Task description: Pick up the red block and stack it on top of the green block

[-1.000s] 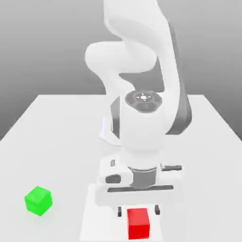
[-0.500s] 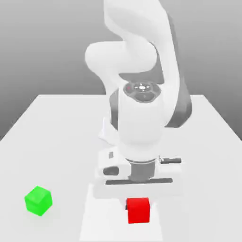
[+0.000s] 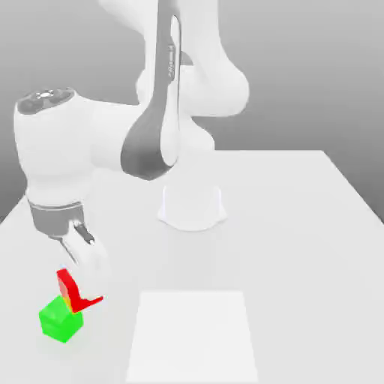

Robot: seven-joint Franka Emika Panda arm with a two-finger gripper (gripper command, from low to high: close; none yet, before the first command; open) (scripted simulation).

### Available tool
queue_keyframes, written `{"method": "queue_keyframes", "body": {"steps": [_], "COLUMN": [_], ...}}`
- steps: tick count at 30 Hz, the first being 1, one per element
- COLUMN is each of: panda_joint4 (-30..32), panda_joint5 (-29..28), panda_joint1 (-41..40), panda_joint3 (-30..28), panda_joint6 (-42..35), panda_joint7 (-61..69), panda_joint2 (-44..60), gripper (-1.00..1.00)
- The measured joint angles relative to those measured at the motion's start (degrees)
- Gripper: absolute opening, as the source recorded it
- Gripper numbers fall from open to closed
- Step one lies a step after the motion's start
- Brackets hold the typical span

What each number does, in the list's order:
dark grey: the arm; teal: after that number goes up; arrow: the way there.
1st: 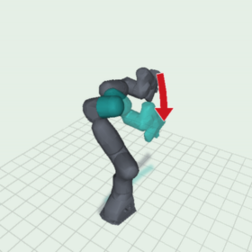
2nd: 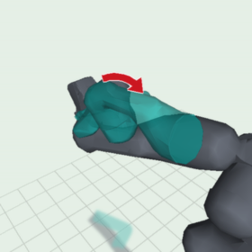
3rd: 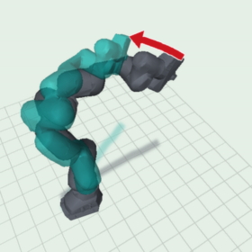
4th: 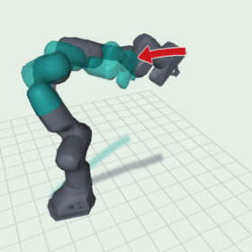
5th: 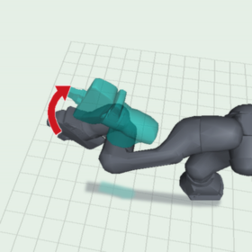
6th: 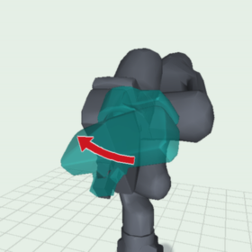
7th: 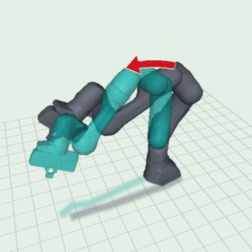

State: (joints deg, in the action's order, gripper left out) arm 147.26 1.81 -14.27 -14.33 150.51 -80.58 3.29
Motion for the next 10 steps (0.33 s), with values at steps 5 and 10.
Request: {"method": "queue_keyframes", "body": {"steps": [5,10], "panda_joint4": [0.1,-0.1], "panda_joint5": [3.5,5.7], "panda_joint1": [-2.4,-3.3], "panda_joint3": [0.7,2.2], "panda_joint6": [5.8,9.0], "panda_joint7": [-1.2,0.3], "panda_joint2": [5.9,9.4], "gripper": [-1.00,1.00]}}
